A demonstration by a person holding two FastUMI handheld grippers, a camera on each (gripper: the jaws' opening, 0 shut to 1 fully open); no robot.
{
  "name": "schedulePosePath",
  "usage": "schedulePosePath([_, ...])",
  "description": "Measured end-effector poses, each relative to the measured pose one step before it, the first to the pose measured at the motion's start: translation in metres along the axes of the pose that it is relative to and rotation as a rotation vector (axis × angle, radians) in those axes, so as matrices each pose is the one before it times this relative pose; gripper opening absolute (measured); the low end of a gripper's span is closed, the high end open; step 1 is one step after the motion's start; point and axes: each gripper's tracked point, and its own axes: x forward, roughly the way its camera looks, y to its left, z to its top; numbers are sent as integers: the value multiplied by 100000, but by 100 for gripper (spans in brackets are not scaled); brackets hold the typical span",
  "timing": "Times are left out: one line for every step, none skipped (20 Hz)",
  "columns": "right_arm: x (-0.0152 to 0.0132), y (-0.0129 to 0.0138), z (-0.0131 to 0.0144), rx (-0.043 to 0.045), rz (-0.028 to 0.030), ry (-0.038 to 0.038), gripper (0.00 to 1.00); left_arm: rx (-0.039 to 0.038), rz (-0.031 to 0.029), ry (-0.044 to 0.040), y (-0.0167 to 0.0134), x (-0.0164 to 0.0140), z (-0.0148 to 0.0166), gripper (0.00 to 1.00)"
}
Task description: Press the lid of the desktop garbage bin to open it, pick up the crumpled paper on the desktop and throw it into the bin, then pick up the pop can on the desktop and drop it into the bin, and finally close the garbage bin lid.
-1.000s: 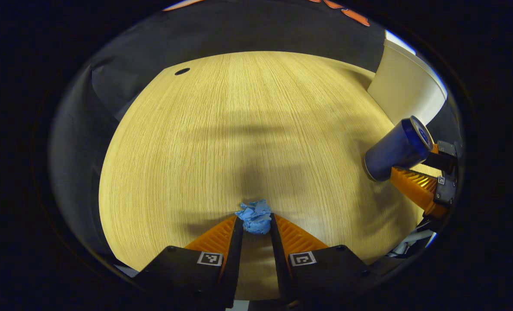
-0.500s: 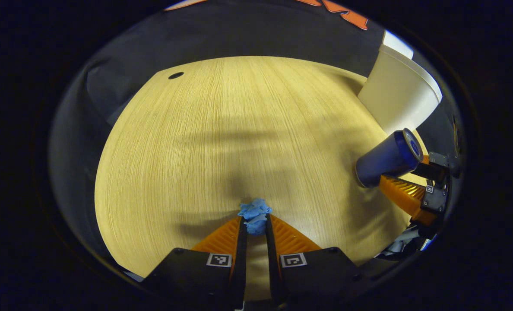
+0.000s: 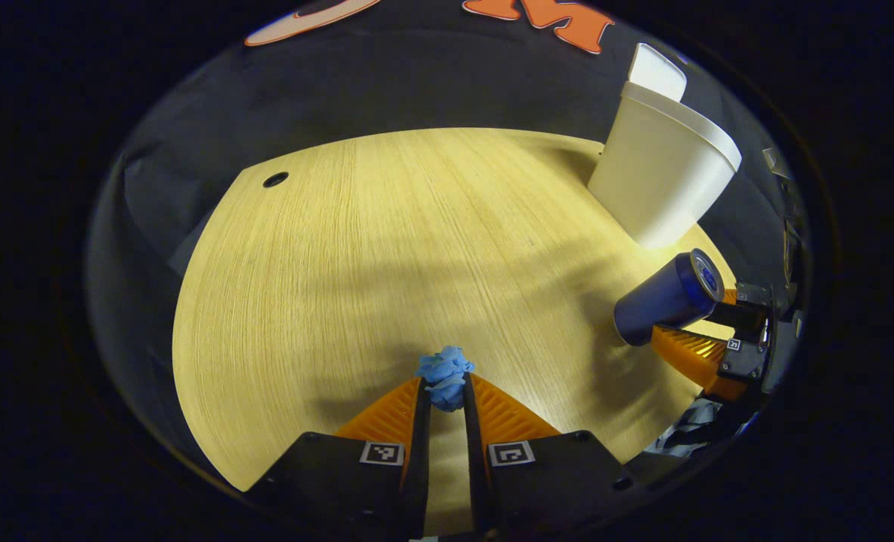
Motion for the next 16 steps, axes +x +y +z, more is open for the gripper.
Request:
schedulePosePath([128,-9,19,552,-1461,16,74,0,0,0,0,0,0,27])
schedulePosePath([158,-77,-176,322,-1110,405,74,0,0,0,0,0,0,27])
schedulePosePath([109,-56,-191,287,-620,521,74,0,0,0,0,0,0,27])
schedulePosePath([110,-56,-17,301,-80,89,74,0,0,0,0,0,0,27])
schedulePosePath([-8,-60,67,269,-137,110,74,-261,-564,-1338,-110,144,256,27])
schedulePosePath([-53,-81,141,249,-252,-194,74,-219,261,-1056,-1254,-50,1540,27])
schedulePosePath([-47,53,92,338,-588,-756,74,-765,-106,-1271,-612,-328,854,27])
schedulePosePath([-93,-56,172,734,-686,-999,74,-733,-188,-1072,-204,-843,584,27])
schedulePosePath([112,52,-225,961,-396,-644,74,-144,-50,-1222,-566,-307,721,27])
schedulePosePath([79,-43,-9,960,-328,-513,74,328,-76,-1088,-641,116,624,27])
schedulePosePath([52,30,35,644,-459,-443,74,454,-98,-1149,-562,194,557,27])
schedulePosePath([2,-76,54,394,-769,-494,74,390,-199,-1197,-804,297,628,27])
schedulePosePath([115,87,-96,424,-670,-151,74,292,-340,-975,-758,59,725,27])
schedulePosePath([4,-60,-63,611,-779,-326,74,275,-413,-952,-848,180,744,27])
schedulePosePath([34,34,-8,817,-729,-268,74,482,-418,-1113,-749,121,944,27])
schedulePosePath([38,117,-184,999,-522,151,74,714,-304,-1292,-704,132,815,27])
